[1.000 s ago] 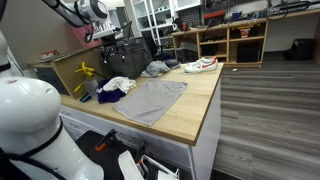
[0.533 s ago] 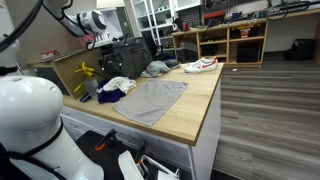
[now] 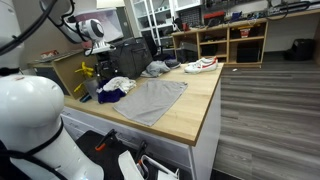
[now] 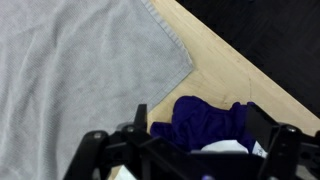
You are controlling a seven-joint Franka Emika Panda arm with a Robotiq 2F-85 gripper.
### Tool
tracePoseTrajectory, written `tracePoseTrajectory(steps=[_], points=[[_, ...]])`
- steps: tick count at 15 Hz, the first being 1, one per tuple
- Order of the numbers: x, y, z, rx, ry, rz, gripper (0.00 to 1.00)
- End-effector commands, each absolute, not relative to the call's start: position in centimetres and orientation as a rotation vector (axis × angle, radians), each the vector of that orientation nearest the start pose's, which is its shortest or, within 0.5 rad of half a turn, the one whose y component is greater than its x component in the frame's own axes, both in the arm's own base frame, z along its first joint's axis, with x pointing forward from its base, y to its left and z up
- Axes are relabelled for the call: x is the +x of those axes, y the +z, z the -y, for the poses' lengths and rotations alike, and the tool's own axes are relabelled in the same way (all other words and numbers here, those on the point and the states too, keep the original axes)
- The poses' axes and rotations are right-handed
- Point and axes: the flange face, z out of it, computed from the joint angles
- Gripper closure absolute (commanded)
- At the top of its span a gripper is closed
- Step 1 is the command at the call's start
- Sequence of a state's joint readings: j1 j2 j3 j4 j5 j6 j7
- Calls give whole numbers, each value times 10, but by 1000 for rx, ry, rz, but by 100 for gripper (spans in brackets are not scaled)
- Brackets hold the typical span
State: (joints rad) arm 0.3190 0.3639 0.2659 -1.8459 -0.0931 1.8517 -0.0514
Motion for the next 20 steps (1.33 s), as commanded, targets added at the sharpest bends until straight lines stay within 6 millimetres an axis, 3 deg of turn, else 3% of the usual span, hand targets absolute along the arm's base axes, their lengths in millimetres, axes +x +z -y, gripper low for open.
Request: tracePoseTrajectory(steps=[1,5,8,11,16,20], points=[[502,312,-315,-2993,539,1057,0],[510,316,-315,-3016,523,1068,0],[518,318,-315,-3086,409,1097,0],[513,312,-320,-3104,288,1131,0],[480,295,-340,-3046,143,1148,0],[448,273,-332,-3048,149,1196,0]])
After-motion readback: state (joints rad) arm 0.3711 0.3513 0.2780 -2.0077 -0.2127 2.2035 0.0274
